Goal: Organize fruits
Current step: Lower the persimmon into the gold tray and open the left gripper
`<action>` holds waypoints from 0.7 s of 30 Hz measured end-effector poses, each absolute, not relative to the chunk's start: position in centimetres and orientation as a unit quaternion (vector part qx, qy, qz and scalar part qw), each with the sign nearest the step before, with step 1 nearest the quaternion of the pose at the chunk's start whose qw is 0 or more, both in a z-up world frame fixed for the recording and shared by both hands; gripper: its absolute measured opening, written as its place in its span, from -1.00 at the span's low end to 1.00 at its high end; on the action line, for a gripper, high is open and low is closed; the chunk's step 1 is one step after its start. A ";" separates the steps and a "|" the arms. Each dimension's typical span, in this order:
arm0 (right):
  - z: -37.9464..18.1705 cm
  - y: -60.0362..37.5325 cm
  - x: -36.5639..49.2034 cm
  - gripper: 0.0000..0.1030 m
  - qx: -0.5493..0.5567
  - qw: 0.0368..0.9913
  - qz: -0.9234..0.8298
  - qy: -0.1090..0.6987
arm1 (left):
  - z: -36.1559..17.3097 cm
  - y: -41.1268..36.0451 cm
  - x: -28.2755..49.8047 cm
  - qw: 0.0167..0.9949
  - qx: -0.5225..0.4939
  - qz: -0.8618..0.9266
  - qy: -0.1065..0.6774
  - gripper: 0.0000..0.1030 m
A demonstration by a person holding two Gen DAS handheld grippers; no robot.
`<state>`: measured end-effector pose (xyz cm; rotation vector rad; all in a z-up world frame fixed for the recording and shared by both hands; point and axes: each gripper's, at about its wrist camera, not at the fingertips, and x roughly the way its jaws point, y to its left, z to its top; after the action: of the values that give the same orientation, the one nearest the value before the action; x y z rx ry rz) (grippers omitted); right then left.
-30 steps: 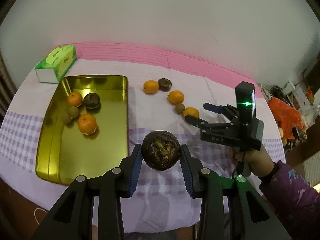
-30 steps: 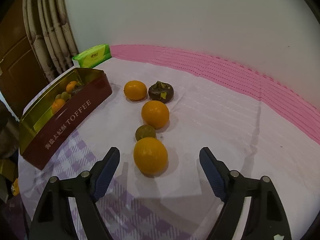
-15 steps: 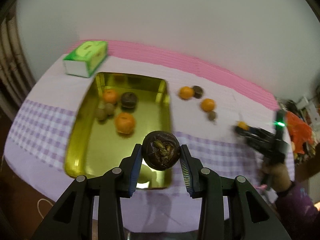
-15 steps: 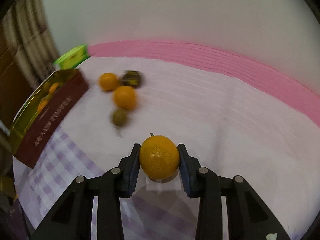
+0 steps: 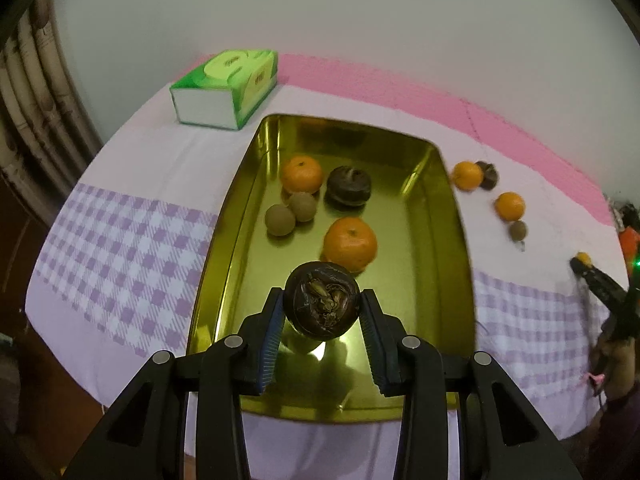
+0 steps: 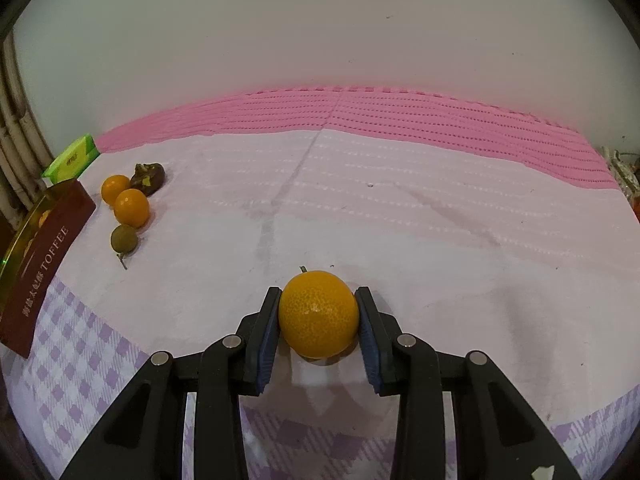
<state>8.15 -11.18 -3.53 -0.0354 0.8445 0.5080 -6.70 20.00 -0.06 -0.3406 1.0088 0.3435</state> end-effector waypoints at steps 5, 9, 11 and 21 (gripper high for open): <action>-3.6 -10.9 7.9 -0.35 -0.018 0.881 0.243 0.405 | -1.5 20.8 -5.7 0.841 -0.159 0.172 0.488 -0.25; -3.7 -10.4 8.0 -0.35 -0.016 0.881 0.244 0.406 | -2.2 21.3 -5.2 0.836 -0.160 0.180 0.493 -0.25; -3.7 -10.5 8.0 -0.35 -0.016 0.881 0.244 0.406 | -2.4 21.5 -5.2 0.835 -0.156 0.186 0.495 -0.25; -3.6 -10.8 8.0 -0.35 -0.015 0.881 0.243 0.405 | -3.2 21.6 -4.4 0.833 -0.129 0.201 0.500 -0.24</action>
<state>7.97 -10.82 -3.63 -0.0321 0.8444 0.5071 -4.42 21.59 -3.17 -0.2740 1.0598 0.4251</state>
